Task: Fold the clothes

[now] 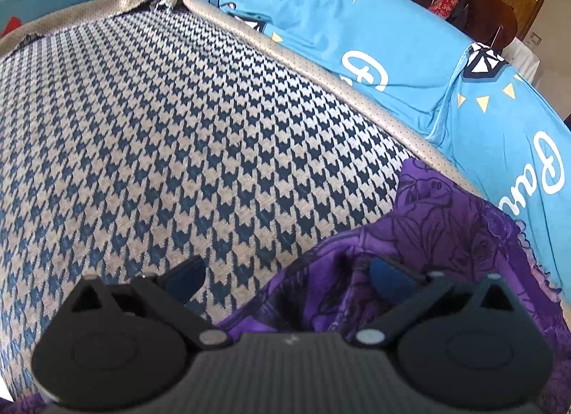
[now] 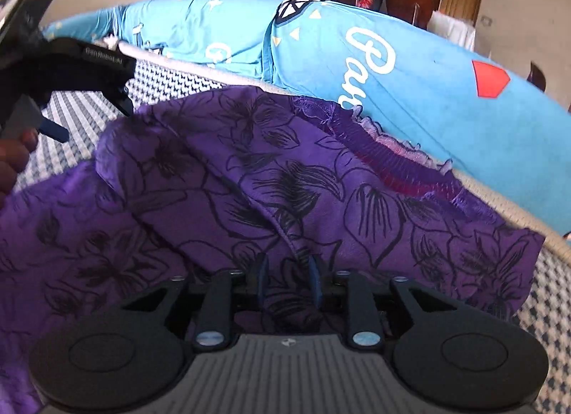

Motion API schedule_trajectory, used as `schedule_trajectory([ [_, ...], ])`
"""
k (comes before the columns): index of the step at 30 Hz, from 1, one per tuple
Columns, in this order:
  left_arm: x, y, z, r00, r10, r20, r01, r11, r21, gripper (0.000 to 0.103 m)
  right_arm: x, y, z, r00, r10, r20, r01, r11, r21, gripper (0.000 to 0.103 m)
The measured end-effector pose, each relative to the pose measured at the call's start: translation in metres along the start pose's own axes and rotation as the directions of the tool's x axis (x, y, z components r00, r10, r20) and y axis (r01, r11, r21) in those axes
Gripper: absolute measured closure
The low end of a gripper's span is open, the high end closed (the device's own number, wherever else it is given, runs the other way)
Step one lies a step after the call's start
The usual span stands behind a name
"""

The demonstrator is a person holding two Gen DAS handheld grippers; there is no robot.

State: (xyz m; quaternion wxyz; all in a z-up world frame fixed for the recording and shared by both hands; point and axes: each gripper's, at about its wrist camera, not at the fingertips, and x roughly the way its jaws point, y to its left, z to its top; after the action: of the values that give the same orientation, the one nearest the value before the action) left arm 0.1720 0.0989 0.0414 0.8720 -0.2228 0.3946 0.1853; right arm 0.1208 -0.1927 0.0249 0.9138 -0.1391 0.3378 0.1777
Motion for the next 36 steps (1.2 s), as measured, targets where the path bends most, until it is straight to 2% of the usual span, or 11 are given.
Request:
schedule_trajectory([
  [2,-0.004,-0.005,0.001,0.999,0.005,0.031,-0.005,1.000,0.022,0.000,-0.006,-0.004,0.000,1.000,0.006,0.005,-0.006,1.000,0.029,0.073],
  [6,-0.003,-0.019,-0.003,0.999,-0.030,0.037,0.028,0.997,0.072,0.000,-0.021,-0.020,0.000,1.000,0.002,0.029,-0.005,0.994,0.112,0.069],
  [10,0.001,-0.036,-0.009,0.997,-0.068,0.021,0.064,0.989,0.132,0.000,-0.030,-0.041,-0.001,0.996,-0.076,0.046,0.065,0.976,0.209,0.066],
  [14,0.004,-0.052,-0.018,0.996,-0.088,0.008,0.085,0.978,0.188,0.000,-0.032,-0.062,-0.006,0.982,-0.182,0.040,0.163,0.944,0.287,0.066],
  [17,0.001,-0.062,-0.023,0.994,-0.106,0.029,0.096,0.967,0.237,0.000,-0.030,-0.072,-0.009,0.977,-0.209,0.037,0.186,0.925,0.331,0.066],
  [22,0.001,-0.079,-0.034,0.991,-0.132,0.032,0.114,0.937,0.331,0.000,-0.022,-0.075,-0.010,0.974,-0.224,0.021,0.206,0.927,0.312,0.066],
  [27,0.015,-0.089,-0.043,0.995,-0.097,-0.014,0.095,0.912,0.398,0.000,-0.010,-0.075,-0.016,0.975,-0.215,-0.058,0.223,0.938,0.265,0.056],
  [31,0.024,-0.087,-0.047,0.996,-0.064,-0.056,0.081,0.910,0.407,0.000,-0.009,-0.076,-0.020,0.976,-0.203,-0.085,0.217,0.947,0.237,0.050],
  [34,0.029,-0.081,-0.048,0.994,-0.063,-0.086,0.091,0.920,0.380,0.000,-0.016,-0.077,-0.019,0.973,-0.218,-0.078,0.231,0.948,0.221,0.050],
  [36,0.029,-0.080,-0.049,0.994,-0.064,-0.086,0.092,0.919,0.383,0.000,-0.026,-0.075,-0.018,0.977,-0.203,-0.059,0.211,0.955,0.210,0.050],
])
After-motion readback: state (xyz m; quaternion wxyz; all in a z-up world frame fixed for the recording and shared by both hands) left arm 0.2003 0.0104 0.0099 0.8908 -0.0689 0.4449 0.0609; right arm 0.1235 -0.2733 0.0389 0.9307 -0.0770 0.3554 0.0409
